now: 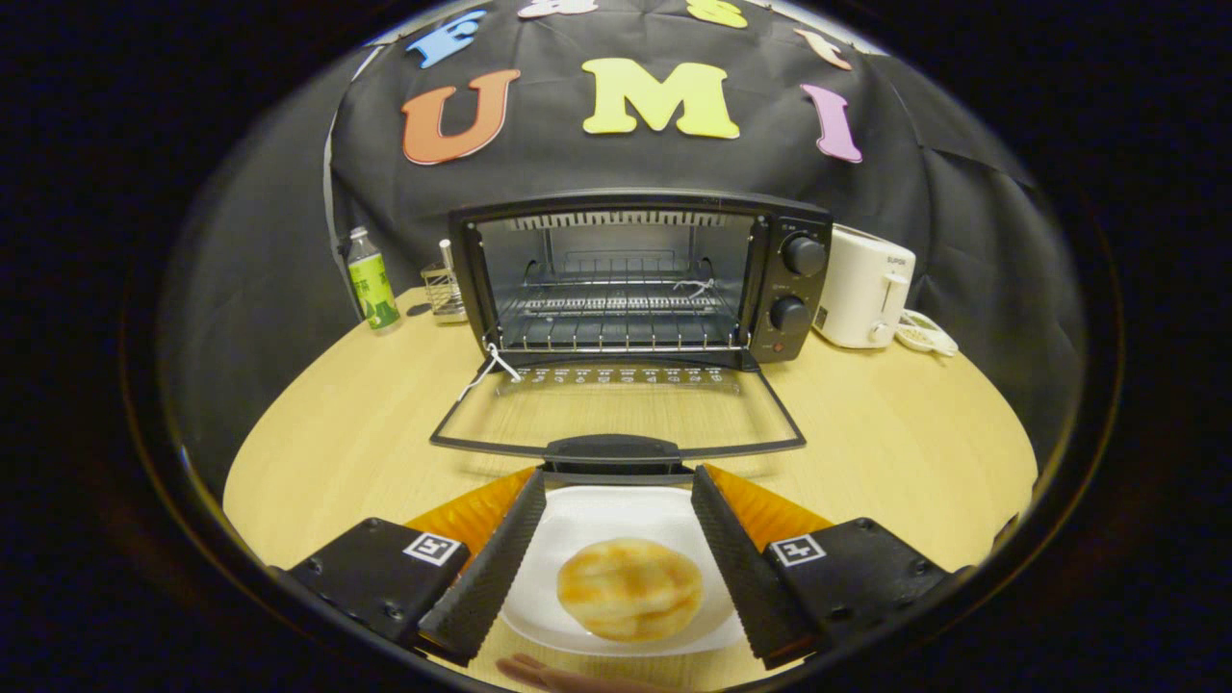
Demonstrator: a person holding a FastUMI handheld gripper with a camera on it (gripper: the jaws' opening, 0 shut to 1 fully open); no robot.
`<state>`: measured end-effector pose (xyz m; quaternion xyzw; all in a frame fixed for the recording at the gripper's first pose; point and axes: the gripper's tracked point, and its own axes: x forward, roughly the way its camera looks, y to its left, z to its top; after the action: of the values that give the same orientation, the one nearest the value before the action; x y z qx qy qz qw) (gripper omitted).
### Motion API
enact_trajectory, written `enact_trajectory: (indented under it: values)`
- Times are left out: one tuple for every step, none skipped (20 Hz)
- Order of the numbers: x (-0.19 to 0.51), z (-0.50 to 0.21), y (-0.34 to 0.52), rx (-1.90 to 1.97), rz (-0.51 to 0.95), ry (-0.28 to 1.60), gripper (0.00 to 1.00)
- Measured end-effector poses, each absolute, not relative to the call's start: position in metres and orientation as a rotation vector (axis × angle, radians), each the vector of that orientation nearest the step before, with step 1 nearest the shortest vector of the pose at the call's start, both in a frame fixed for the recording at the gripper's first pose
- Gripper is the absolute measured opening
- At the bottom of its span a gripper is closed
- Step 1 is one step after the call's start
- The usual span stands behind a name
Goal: Open the toaster oven, put the food inside, and close the toaster oven door.
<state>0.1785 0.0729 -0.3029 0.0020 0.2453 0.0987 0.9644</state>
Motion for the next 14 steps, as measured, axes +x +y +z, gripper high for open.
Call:
enact_trajectory:
  values:
    - [0.171,-0.297,0.072,0.005,0.201,0.461,1.00]
    - [0.163,-0.294,0.069,-0.006,0.194,0.433,1.00]
    - [0.156,-0.298,0.065,-0.020,0.191,0.416,1.00]
    - [0.147,-0.302,0.061,-0.025,0.181,0.413,1.00]
    - [0.138,-0.308,0.057,-0.020,0.167,0.406,1.00]
    - [0.133,-0.313,0.053,-0.009,0.152,0.406,1.00]
    - [0.128,-0.317,0.053,-0.006,0.153,0.409,1.00]
    - [0.124,-0.321,0.053,-0.011,0.161,0.418,1.00]
    - [0.120,-0.325,0.053,-0.014,0.168,0.431,1.00]
    - [0.119,-0.328,0.053,-0.007,0.174,0.443,1.00]
    - [0.118,-0.332,0.052,0.000,0.175,0.453,1.00]
    - [0.115,-0.337,0.053,0.004,0.174,0.470,1.00]
    - [0.114,-0.343,0.051,0.003,0.170,0.491,1.00]
    - [0.113,-0.348,0.050,0.010,0.165,0.512,1.00]
